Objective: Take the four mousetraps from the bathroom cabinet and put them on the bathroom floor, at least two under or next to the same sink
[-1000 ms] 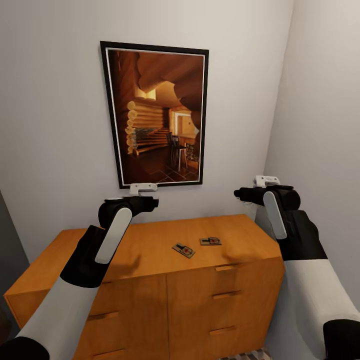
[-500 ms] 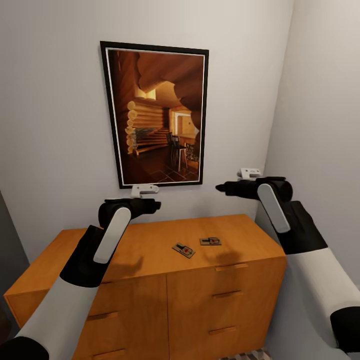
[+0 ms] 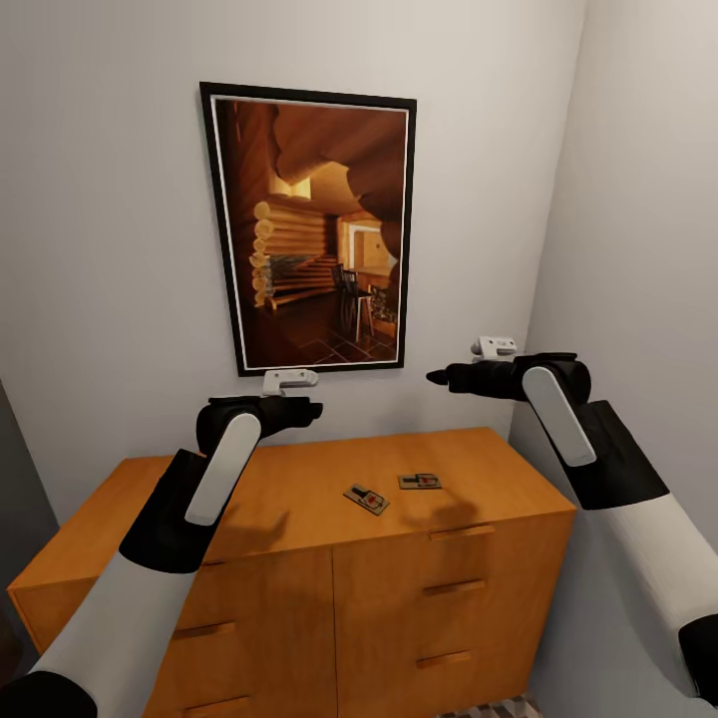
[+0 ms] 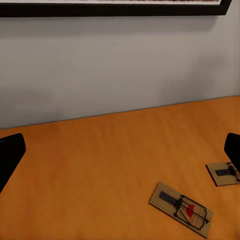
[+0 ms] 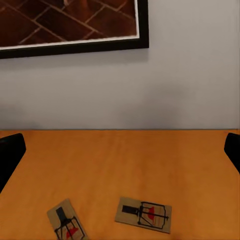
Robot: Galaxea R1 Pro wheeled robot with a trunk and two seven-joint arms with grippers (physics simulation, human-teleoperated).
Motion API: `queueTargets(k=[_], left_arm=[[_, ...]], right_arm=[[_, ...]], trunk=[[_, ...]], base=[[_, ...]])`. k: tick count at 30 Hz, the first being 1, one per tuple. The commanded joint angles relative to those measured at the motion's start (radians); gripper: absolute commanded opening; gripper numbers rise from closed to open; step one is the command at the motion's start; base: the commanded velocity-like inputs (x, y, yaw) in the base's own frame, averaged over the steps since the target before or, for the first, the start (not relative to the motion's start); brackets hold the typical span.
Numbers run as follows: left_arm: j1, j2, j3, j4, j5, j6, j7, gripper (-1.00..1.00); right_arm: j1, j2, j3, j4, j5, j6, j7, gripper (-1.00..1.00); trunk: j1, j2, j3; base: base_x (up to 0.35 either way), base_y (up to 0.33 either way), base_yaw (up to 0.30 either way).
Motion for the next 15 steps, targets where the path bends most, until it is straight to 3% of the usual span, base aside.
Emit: queueTargets(k=[1,15], left_arm=[[-0.001,0.0,-0.001,-0.001,0.01,0.002,0.011,1.0],[-0.001,0.0,-0.001,0.003,0.013,0.001,0.009,1.0]], right_arm=[[-0.001,-0.001,0.002,0.0,-0.01,0.002,-0.011,1.0],[0.001,-0.015,0.005,0.005,-0.004,0.002,-0.035,1.0]], trunk=[[0.0,-0.001,-0.001],[0.0,-0.001,-0.001]], base=[[0.0,0.0,0.0],[0.0,0.0,0.0]])
